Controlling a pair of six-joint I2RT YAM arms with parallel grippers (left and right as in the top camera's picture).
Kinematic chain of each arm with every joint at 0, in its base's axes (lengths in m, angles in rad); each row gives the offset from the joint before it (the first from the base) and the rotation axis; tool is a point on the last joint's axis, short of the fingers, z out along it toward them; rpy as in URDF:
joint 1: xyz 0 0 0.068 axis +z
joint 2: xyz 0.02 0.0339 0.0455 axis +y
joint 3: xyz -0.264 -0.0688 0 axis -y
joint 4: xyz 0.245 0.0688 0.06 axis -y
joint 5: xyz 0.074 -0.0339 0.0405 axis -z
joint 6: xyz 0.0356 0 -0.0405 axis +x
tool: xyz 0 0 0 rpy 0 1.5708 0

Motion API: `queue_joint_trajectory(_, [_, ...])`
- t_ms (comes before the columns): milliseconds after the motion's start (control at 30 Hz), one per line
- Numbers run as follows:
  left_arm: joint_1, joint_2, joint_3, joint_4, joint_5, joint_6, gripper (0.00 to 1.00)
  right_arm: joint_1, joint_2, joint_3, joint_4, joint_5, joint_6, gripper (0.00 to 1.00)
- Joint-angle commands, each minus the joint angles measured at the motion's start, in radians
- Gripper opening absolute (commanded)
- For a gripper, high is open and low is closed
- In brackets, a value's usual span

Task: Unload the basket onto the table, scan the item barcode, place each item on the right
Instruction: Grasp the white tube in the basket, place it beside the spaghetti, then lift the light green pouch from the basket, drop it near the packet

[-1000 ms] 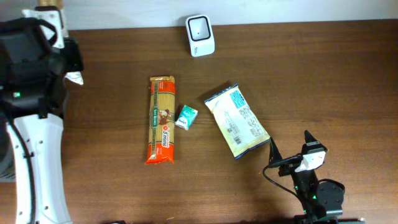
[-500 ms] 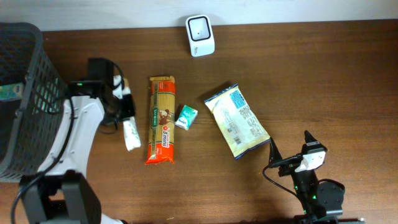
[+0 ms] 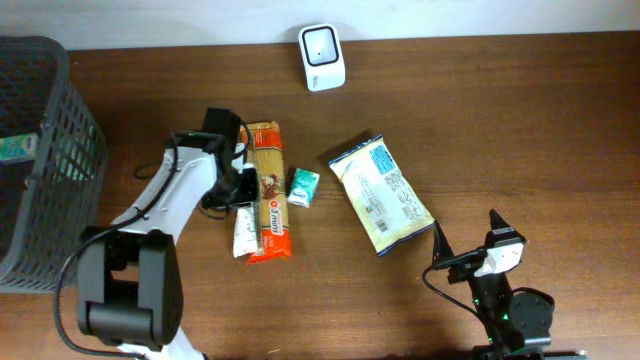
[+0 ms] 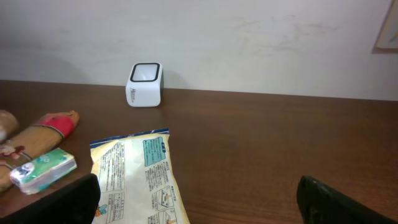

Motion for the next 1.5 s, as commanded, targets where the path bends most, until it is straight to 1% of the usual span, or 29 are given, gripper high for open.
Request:
queue_joint_trajectory(0, [-0.054,0.003,0.001,0.026,0.047,-0.006,0.58,-0.007,-0.006,-0.009,0.001,-0.006,-0.004,0.99])
queue_joint_trajectory(33, [-0.061,0.003,0.001,0.032,0.046,-0.006,0.66,-0.007,-0.006,-0.009,0.001,-0.006,-0.004,0.99])
queue_joint_trajectory(67, [-0.062,0.003,0.001,0.037,0.047,-0.006,0.72,-0.007,-0.006,-0.009,0.001,-0.006,-0.004,0.99])
queue_joint_trajectory(167, [-0.062,-0.003,0.058,0.002,0.046,-0.006,0.81,-0.007,-0.006,-0.009,0.001,-0.006,-0.004,0.99])
queue_joint_trajectory(200, [-0.061,-0.009,0.105,-0.029,0.045,-0.004,0.82,-0.007,-0.006,-0.009,0.001,-0.006,-0.004,0.99])
queue_joint_trajectory(233, [-0.058,-0.019,0.196,-0.079,0.044,0.026,0.88,-0.007,-0.006,-0.009,0.001,-0.006,-0.004,0.99])
queue_joint_trajectory(267, [-0.054,-0.024,0.265,-0.112,0.037,0.042,0.89,-0.007,-0.006,-0.009,0.001,-0.006,-0.004,0.99])
queue_joint_trajectory(300, [-0.047,-0.027,0.341,-0.146,0.035,0.071,0.93,-0.007,-0.006,-0.009,0.001,-0.006,-0.004,0.99])
queue_joint_trajectory(333, [-0.034,-0.029,0.452,-0.185,0.034,0.106,0.99,-0.007,-0.006,-0.009,0.001,-0.006,-0.004,0.99])
queue_joint_trajectory(400, [0.013,-0.029,0.675,-0.244,0.035,0.16,0.99,-0.007,-0.006,-0.009,0.001,-0.006,-0.004,0.99])
queue_joint_trajectory(467, [0.076,-0.029,0.841,-0.259,0.021,0.185,0.99,-0.007,-0.006,-0.009,0.001,-0.006,-0.004,0.99])
queue_joint_trajectory(500, [0.113,-0.029,0.912,-0.266,-0.011,0.185,0.99,-0.007,-0.006,-0.009,0.001,-0.006,-0.004,0.99])
queue_joint_trajectory(633, [0.262,-0.039,1.093,-0.265,-0.12,0.184,0.99,-0.007,-0.006,-0.009,0.001,-0.006,-0.004,0.99])
queue_joint_trajectory(767, [0.389,-0.04,1.141,-0.264,-0.223,0.172,0.99,-0.007,-0.006,-0.009,0.001,-0.006,-0.004,0.99])
queue_joint_trajectory(867, [0.5,-0.038,1.141,-0.269,-0.276,0.093,0.99,-0.007,-0.006,-0.009,0.001,-0.006,-0.004,0.99])
queue_joint_trajectory(1067, [0.678,0.002,1.137,-0.277,-0.277,0.084,1.0,-0.007,-0.006,-0.009,0.001,-0.006,-0.004,0.99])
queue_joint_trajectory(1167, [0.73,0.052,1.137,-0.29,-0.273,0.089,1.0,-0.007,-0.006,-0.009,0.001,-0.006,-0.004,0.99])
queue_joint_trajectory(1200, [0.766,0.103,1.133,-0.295,-0.246,0.105,1.0,-0.007,-0.006,-0.009,0.001,-0.006,-0.004,0.99])
queue_joint_trajectory(1267, [0.798,0.155,1.133,-0.294,-0.171,0.178,1.0,-0.007,-0.006,-0.009,0.001,-0.006,-0.004,0.99])
queue_joint_trajectory(1300, [0.818,0.19,1.131,-0.3,-0.102,0.248,1.0,-0.007,-0.006,-0.009,0.001,-0.006,-0.004,0.99])
queue_joint_trajectory(1333, [0.827,0.207,1.129,-0.299,-0.06,0.284,0.98,-0.007,-0.006,-0.009,0.001,-0.006,-0.004,0.99])
queue_joint_trajectory(1367, [0.843,0.245,1.122,-0.296,0.012,0.343,0.95,-0.007,-0.006,-0.009,0.001,-0.006,-0.004,0.99])
queue_joint_trajectory(1433, [0.85,0.294,1.12,-0.32,0.044,0.406,0.95,-0.007,-0.006,-0.009,0.001,-0.006,-0.004,0.99])
queue_joint_trajectory(1467, [0.86,0.322,1.117,-0.332,0.045,0.411,0.95,-0.007,-0.006,-0.009,0.001,-0.006,-0.004,0.99])
